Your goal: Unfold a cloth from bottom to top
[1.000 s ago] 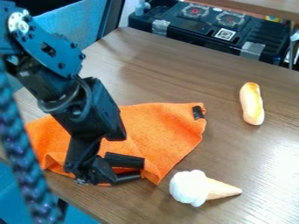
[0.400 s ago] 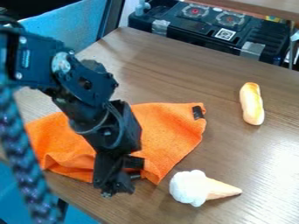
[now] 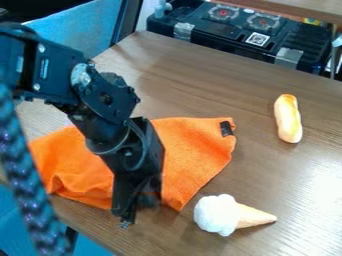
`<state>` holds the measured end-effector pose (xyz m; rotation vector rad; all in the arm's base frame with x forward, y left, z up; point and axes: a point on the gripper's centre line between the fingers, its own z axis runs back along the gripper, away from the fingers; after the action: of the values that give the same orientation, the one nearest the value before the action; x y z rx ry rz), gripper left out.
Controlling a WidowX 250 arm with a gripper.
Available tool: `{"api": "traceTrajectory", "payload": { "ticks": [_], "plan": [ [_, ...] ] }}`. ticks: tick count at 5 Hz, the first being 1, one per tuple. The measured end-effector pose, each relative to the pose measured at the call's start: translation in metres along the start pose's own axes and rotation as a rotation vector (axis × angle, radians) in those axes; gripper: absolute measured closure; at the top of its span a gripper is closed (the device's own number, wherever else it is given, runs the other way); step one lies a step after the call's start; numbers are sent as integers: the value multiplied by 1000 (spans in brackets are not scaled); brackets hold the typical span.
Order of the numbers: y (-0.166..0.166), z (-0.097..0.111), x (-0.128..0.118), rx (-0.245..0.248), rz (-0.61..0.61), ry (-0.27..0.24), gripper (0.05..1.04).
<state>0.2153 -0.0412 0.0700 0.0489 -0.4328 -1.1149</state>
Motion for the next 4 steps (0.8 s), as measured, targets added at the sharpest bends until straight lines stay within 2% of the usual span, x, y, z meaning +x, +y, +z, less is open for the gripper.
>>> {"api": "traceTrajectory", "payload": {
  "ticks": [1,2,3,4],
  "plan": [
    [2,2,-1,-12,15,-3,925],
    [12,9,1,-34,55,-30,1008],
    [35,14,1,-78,121,-45,1015],
    [68,7,-3,-95,214,-18,1015]
  ]
}}
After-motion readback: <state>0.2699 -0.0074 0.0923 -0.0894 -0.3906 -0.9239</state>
